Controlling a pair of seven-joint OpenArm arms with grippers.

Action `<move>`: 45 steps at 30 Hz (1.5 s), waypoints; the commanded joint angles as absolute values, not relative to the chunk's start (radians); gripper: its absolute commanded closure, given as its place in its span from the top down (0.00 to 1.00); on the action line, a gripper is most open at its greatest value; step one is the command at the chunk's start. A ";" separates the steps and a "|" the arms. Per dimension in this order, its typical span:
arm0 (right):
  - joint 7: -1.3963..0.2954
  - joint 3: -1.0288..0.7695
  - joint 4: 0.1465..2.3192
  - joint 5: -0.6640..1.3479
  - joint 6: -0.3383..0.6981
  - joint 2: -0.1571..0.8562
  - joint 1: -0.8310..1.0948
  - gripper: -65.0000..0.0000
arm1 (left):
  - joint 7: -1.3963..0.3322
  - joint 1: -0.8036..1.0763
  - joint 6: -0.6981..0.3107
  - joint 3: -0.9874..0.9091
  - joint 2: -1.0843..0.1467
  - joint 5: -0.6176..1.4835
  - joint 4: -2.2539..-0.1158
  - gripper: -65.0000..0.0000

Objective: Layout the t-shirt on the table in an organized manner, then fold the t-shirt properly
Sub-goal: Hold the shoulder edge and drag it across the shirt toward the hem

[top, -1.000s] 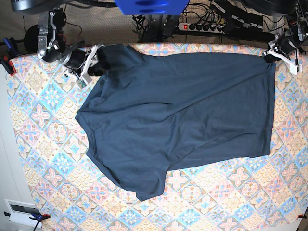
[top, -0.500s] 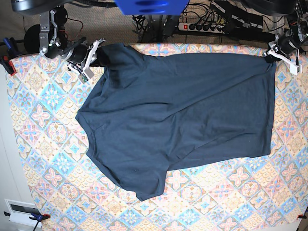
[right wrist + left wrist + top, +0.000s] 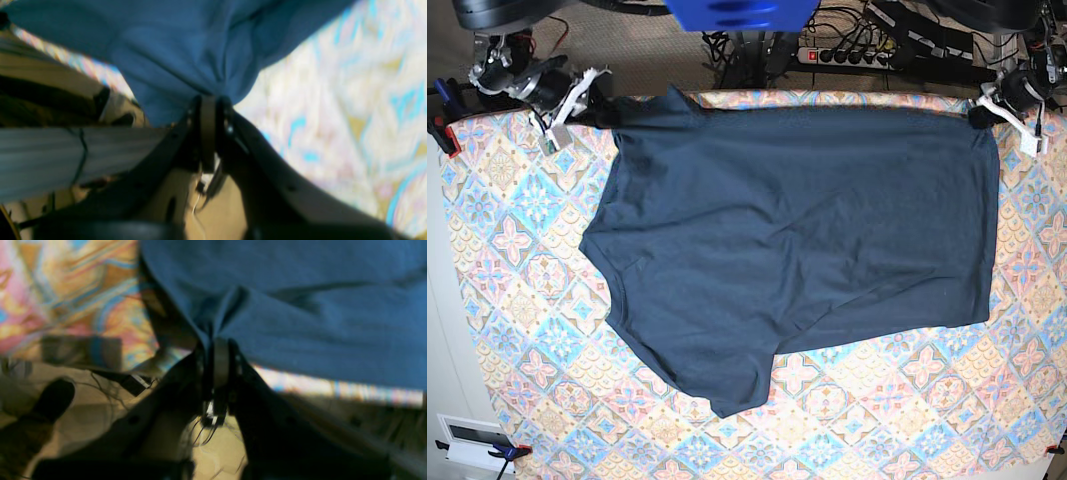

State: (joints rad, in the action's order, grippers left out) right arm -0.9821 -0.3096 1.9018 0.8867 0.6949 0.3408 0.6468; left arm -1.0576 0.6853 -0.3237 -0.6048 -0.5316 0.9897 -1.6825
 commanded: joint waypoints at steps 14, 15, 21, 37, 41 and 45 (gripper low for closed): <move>-0.952 -0.312 1.968 1.099 0.698 0.403 0.634 0.02 | -1.165 0.690 -0.415 -0.846 -0.544 1.082 -1.727 0.00; -0.952 -0.312 1.968 1.110 0.698 0.407 0.627 0.02 | -1.167 0.690 -0.415 -0.857 -0.542 1.084 -1.725 0.00; -0.954 -0.312 1.969 1.187 0.698 0.409 0.539 0.02 | -1.161 0.679 -0.415 -0.860 -0.542 1.087 -1.727 0.00; -1.043 -0.216 1.957 1.164 0.698 0.401 0.232 0.01 | -1.170 0.478 -0.414 -0.897 -0.499 1.087 -1.725 0.00; -1.041 -0.193 1.931 1.050 0.698 0.374 0.213 0.01 | -1.231 0.360 -0.412 -0.900 -0.496 1.079 -1.722 0.00; -1.041 -0.189 1.886 0.943 0.698 0.323 0.213 0.01 | -1.254 0.246 -0.412 -0.901 -0.446 1.058 -1.722 0.00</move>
State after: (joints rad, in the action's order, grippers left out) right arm -1.0790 -0.1825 1.8702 0.9081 0.6926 0.3115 0.2295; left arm -1.2694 0.2451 -0.4091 -0.8925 -0.4252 1.0473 -1.7081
